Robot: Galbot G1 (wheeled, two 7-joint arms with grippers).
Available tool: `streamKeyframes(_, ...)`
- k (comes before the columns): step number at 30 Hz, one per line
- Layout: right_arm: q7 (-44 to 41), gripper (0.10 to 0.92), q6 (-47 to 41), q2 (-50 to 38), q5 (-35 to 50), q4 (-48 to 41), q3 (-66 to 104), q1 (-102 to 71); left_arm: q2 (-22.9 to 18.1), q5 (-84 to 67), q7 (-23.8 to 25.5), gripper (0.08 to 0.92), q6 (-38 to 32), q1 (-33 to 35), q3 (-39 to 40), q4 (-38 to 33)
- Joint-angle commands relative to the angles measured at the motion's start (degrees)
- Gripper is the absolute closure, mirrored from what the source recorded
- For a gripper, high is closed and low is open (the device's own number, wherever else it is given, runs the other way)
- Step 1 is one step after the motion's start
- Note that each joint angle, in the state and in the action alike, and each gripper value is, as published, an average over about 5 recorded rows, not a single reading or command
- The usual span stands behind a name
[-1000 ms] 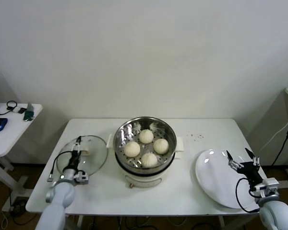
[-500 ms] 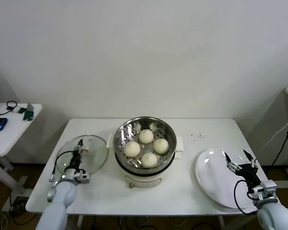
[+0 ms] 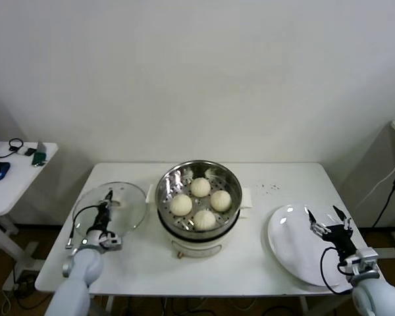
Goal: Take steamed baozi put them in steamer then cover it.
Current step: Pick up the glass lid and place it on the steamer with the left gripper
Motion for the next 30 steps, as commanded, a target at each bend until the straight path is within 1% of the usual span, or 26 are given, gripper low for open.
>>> streamKeyframes(1,-0.2,0.203,0.1,-0.1,-0.3,-0.2,0.0,0.3,2.7,-4.8,-0.2,0.851,4.5,5.3,-0.1,-12.6)
streamKeyframes(14,-0.8,0.203,0.3,-0.1,-0.8,-1.4,-1.0,2.1,8.5,-10.3,-0.1,0.851,17.3,17.1,-2.6,-33.3)
streamKeyframes(20,-1.0,0.203,0.7,-0.1,-1.6,-2.6,-2.3,3.5,13.0,-15.4,3.0,0.851,22.3,22.2,-2.1,-44.8)
streamKeyframes(22,-1.0,0.203,0.8,-0.1,-1.8,-3.0,-2.7,4.0,14.8,-16.8,3.8,0.851,24.0,22.9,-1.2,-48.0)
streamKeyframes(25,-1.0,0.203,0.9,-0.1,-2.1,-3.6,-3.4,4.7,17.6,-17.8,5.0,0.851,26.5,22.6,0.9,-50.9)
streamKeyframes(30,-1.1,0.203,1.0,0.0,-2.7,-4.2,-4.4,5.8,21.4,-18.1,8.6,0.851,31.9,18.3,8.7,-54.3)
